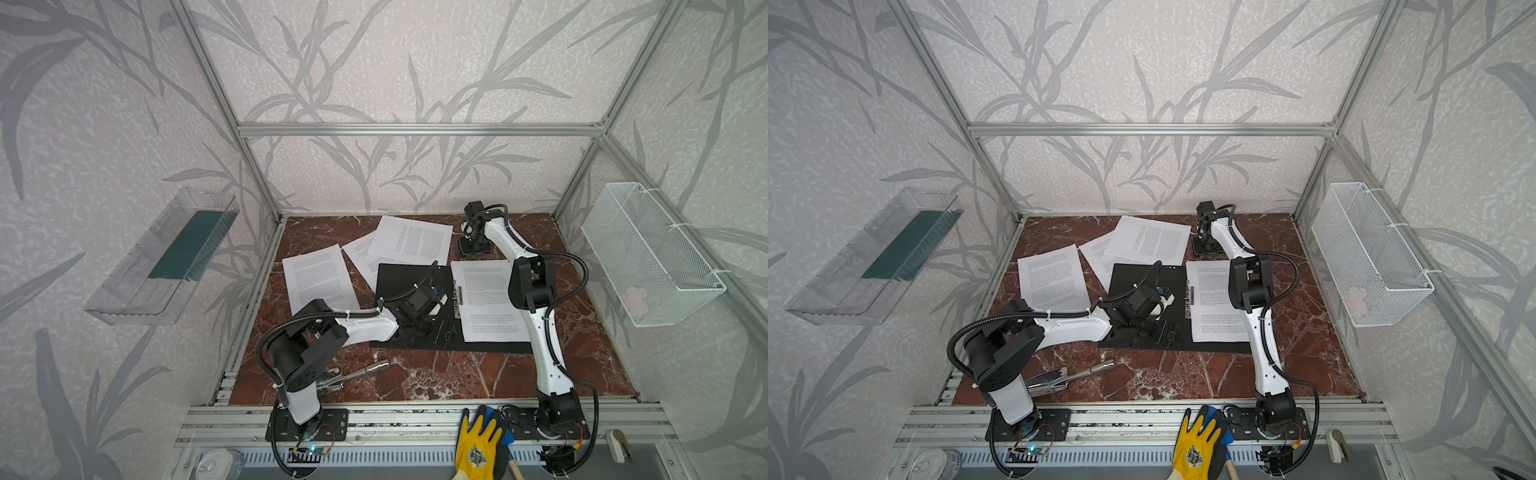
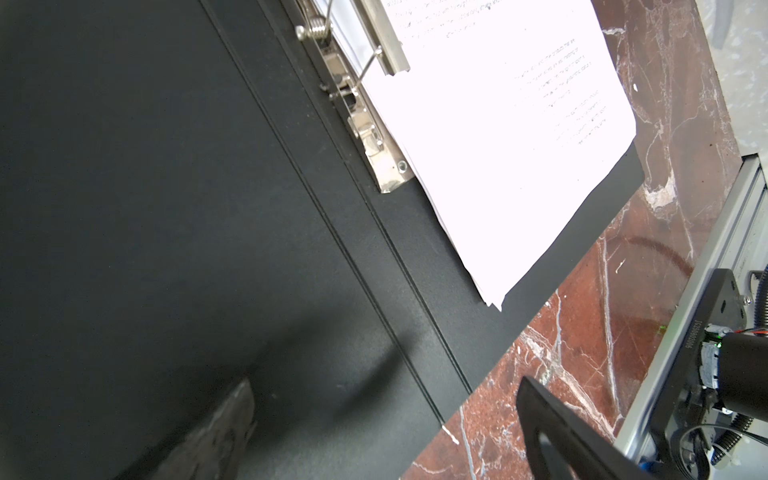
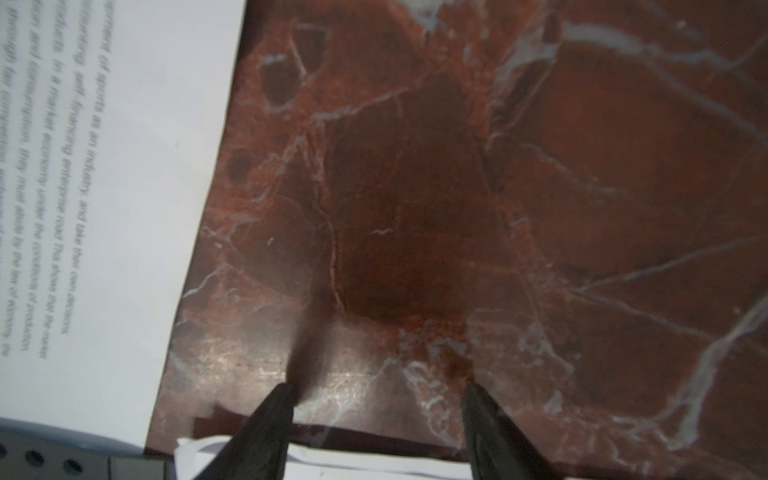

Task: Put the files into the folder

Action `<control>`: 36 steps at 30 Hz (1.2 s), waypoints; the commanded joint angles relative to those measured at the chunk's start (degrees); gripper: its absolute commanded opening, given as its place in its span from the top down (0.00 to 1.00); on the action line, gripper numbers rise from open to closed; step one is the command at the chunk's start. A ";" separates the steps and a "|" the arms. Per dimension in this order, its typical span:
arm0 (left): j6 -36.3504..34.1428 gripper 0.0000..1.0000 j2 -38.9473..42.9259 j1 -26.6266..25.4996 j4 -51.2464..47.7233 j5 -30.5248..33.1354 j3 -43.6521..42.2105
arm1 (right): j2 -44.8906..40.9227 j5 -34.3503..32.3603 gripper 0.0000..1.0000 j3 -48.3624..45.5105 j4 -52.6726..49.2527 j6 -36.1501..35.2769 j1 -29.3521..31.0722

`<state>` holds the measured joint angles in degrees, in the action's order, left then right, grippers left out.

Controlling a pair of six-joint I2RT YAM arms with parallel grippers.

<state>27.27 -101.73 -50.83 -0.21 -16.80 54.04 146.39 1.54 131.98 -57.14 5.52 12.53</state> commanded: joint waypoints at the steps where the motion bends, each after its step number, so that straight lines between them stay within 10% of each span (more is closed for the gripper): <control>1: 1.80 0.01 -2.55 -0.04 -6.12 0.43 -1.14 | -2.14 0.20 0.34 -7.28 -0.03 1.01 0.04; 36: 1.74 0.01 -4.38 0.12 -7.33 1.09 0.06 | -14.81 -1.56 0.33 -24.88 10.43 10.21 -0.84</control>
<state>28.08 -102.52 -50.83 -0.80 -16.19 55.18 133.12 0.89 108.22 -44.56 14.37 12.08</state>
